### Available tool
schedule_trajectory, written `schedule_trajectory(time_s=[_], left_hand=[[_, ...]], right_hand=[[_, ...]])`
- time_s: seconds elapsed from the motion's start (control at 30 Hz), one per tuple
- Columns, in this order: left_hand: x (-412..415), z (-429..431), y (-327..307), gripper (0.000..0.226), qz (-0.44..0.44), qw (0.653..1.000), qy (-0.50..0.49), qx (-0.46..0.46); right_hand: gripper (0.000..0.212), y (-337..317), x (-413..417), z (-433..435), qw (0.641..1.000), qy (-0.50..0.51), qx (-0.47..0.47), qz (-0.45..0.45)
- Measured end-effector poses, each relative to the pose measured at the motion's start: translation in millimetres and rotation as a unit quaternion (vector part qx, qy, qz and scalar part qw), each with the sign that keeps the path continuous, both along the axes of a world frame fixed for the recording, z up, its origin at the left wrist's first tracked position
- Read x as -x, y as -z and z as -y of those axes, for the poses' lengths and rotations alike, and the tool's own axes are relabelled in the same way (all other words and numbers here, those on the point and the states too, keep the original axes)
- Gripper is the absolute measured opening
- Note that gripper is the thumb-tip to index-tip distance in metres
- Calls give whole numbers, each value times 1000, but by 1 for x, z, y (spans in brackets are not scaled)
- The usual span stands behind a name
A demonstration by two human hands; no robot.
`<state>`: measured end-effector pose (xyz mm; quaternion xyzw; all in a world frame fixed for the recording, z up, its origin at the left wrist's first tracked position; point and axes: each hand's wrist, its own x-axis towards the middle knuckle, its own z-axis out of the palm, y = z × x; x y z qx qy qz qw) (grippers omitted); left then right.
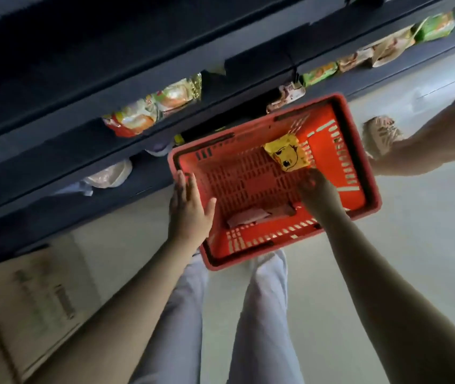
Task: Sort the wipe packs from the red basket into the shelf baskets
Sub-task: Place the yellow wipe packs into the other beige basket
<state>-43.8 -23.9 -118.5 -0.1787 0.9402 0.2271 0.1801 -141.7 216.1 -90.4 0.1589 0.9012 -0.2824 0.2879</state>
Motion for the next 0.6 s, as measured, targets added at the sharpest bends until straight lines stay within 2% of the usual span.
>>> schedule_trajectory(time_s=[0.13,0.23,0.37,0.47,0.6], left_hand=[[3,-31,48,74,-9,989,-56,133],[1,-39,60,72,-32,977,-82,194],[3,-43,61,73,-38,972,-96,210],[6,-45,61,73,-27,969,-94,226],[5,-46,62,73,-32,967,-97,232]], right_hand=[[66,92,48,-24,1000,-23,-12,-16],[73,137,80,-38,998,-53,-12,-19],[74,172,101,-45,996,-90,12,10],[77,189,107,-43,991,-125,-32,30],[67,202,106,-38,990,-122,-67,-13]])
